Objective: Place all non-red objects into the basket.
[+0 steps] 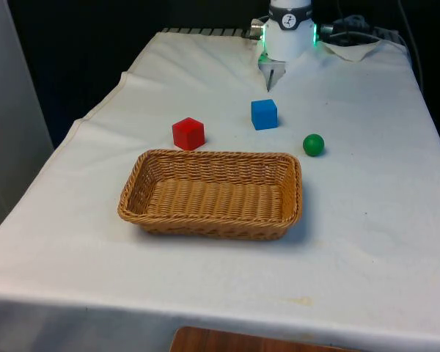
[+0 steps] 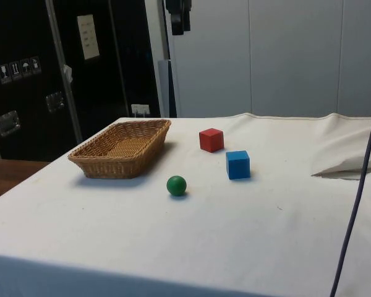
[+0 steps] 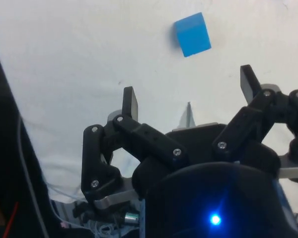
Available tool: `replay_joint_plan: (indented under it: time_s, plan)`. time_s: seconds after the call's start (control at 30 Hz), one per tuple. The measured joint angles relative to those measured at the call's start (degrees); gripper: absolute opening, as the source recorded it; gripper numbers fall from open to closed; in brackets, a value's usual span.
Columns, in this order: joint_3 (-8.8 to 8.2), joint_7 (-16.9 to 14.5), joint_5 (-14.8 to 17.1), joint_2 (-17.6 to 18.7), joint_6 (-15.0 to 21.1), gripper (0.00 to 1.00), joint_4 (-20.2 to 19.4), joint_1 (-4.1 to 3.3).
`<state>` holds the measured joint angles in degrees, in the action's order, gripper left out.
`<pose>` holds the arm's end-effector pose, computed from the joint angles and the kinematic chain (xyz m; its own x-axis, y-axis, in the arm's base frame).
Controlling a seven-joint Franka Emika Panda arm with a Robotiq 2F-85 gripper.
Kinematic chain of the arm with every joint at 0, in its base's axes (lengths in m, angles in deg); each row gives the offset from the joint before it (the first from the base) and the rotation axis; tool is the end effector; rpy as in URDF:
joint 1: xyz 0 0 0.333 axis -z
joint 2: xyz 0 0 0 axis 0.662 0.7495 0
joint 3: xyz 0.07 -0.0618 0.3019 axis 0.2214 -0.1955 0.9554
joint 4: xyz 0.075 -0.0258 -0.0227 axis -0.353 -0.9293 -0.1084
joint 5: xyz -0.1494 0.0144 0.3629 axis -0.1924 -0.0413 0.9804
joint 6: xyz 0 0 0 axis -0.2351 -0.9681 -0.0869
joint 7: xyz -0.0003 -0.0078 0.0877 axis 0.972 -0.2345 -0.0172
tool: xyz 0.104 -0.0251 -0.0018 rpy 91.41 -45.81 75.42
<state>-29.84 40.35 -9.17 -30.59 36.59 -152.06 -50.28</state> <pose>0.4852 -0.0006 0.4801 0.9831 0.1792 0.0378 0.1792 -0.9838 0.0037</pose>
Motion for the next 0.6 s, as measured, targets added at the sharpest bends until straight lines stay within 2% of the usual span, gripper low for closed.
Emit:
replay_joint_plan:
  time_s: [0.3, 0.6]
  plan:
    - [0.06, -1.1, -3.3, 0.4, -1.6, 1.0, -0.2, 0.11]
    - [-2.41, -4.6, -3.9, 0.4, -0.9, 1.0, -2.6, 0.8]
